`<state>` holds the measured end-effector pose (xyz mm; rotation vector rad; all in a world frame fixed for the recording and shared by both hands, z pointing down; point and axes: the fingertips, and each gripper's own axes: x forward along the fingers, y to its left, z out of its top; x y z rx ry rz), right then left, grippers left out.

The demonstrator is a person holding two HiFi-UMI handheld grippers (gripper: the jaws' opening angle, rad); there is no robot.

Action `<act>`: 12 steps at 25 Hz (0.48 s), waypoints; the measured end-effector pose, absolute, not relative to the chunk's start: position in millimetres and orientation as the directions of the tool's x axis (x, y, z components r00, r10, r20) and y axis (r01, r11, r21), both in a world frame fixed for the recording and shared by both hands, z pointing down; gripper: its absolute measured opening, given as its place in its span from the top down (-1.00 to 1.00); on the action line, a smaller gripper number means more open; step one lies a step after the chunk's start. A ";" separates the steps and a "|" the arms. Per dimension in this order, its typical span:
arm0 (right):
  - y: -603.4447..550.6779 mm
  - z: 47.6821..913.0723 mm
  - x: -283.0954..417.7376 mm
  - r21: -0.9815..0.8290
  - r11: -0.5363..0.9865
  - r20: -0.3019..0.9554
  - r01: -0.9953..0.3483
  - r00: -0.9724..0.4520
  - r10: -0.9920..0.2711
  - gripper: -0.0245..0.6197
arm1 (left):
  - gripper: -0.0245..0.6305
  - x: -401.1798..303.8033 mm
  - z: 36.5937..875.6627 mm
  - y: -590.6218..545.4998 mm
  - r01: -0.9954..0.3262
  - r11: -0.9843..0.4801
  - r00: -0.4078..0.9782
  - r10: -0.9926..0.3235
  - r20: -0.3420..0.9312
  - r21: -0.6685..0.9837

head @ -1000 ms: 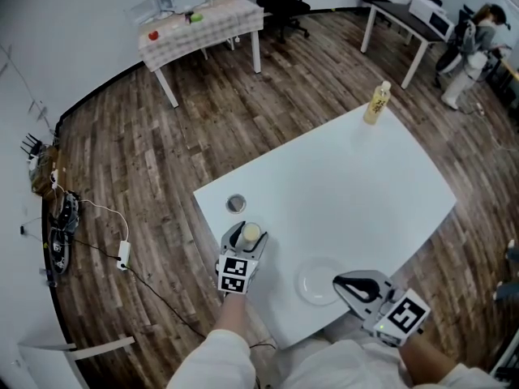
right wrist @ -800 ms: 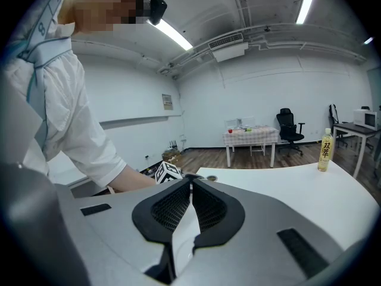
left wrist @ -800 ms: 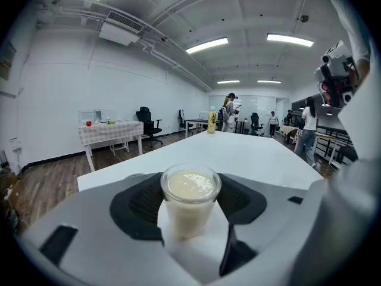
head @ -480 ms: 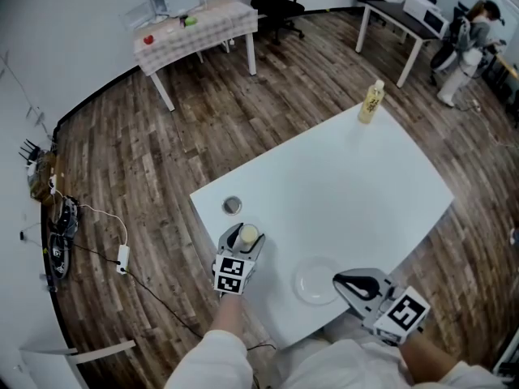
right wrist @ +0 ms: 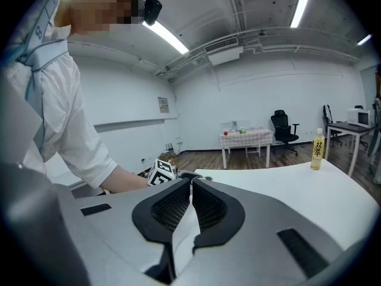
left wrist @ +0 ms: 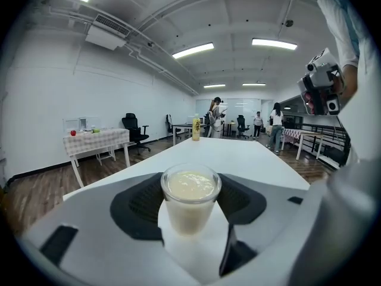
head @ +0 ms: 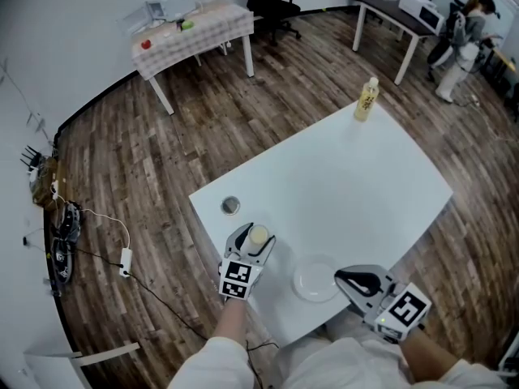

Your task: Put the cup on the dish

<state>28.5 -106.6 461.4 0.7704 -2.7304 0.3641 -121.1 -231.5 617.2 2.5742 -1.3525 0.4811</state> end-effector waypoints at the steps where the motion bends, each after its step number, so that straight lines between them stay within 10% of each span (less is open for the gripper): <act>1: -105.9 460.7 29.4 -0.164 0.824 0.331 -0.542 -0.817 -0.471 0.82 | 0.11 -117.3 615.1 -229.9 -0.821 -0.570 0.536 -0.760 0.368 0.021; 12: -95.8 463.3 43.0 -0.166 0.808 0.322 -0.565 -0.806 -0.497 0.82 | 0.11 -69.2 610.3 -197.4 -0.758 -0.651 0.620 -0.697 0.359 0.044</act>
